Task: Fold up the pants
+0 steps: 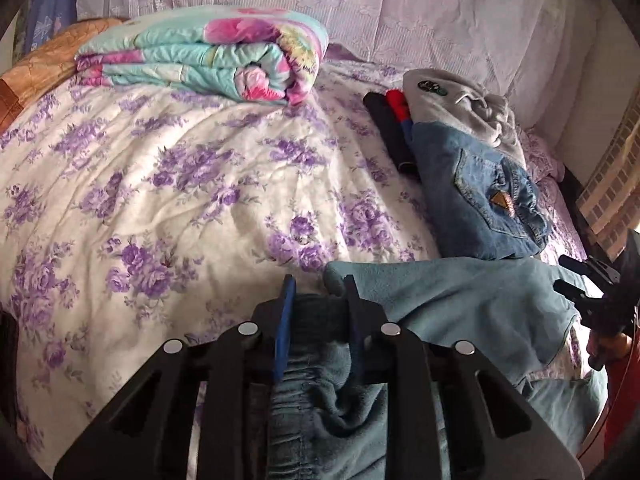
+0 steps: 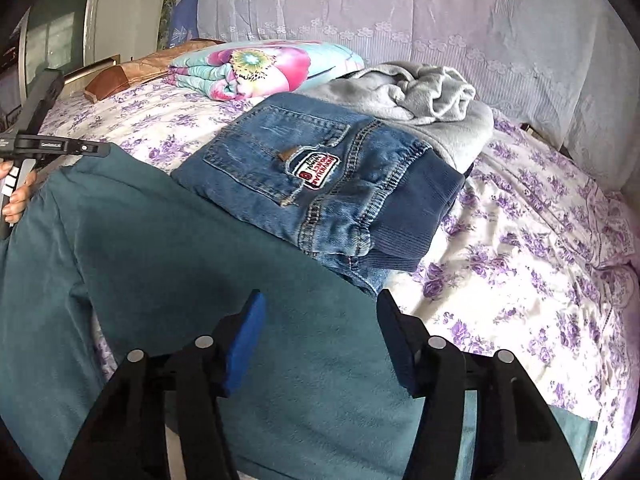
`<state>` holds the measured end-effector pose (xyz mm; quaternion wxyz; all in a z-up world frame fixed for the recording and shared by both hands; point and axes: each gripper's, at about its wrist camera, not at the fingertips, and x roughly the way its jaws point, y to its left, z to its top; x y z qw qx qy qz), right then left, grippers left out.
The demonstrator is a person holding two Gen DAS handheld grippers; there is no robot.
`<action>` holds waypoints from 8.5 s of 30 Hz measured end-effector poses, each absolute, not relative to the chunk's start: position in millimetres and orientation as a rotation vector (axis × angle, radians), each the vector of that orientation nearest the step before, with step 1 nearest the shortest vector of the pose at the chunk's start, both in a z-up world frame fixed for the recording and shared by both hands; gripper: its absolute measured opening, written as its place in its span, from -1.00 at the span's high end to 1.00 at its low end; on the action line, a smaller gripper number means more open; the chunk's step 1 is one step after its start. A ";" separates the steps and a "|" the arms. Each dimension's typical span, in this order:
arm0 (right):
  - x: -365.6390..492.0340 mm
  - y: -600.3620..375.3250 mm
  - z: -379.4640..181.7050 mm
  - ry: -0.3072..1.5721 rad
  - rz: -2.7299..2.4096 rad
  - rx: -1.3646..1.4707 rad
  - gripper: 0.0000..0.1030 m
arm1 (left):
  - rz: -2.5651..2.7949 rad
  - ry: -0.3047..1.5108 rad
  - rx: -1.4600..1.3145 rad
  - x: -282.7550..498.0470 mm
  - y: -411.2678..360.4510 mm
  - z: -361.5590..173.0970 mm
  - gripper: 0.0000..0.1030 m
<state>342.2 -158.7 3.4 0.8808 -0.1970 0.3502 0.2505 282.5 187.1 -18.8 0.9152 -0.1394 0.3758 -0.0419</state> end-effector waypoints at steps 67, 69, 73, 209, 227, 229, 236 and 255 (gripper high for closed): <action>91.3 -200.2 -10.2 0.599 0.570 -0.295 0.96 | -0.017 0.909 -1.112 121.0 189.0 -45.2 -0.57; 98.3 -195.6 -2.7 0.592 0.608 -0.258 0.95 | -0.019 0.910 -1.110 119.0 188.3 -42.8 -0.57; 129.4 -156.0 17.6 0.586 0.763 -0.132 0.86 | -0.035 0.872 -1.068 111.7 182.3 -31.3 -0.57; 17.3 -452.9 -36.0 0.650 -0.244 0.576 0.80 | -0.250 0.720 -0.501 98.1 113.5 -60.6 -0.45; 71.9 -287.8 -55.1 0.503 -0.178 -0.776 0.16 | -0.213 0.737 -0.531 101.7 111.5 -59.9 -0.50; 77.5 -296.4 -47.1 0.544 -0.138 -0.685 0.97 | -0.206 0.737 -0.536 102.1 111.5 -59.8 -0.50; 45.4 -449.3 -4.4 0.528 -0.184 0.243 0.92 | -0.204 0.741 -0.539 105.3 111.0 -58.7 -0.58; 64.7 -398.0 -42.5 0.635 -0.183 -0.020 -0.36 | -0.208 0.743 -0.588 98.8 119.1 -55.6 -0.56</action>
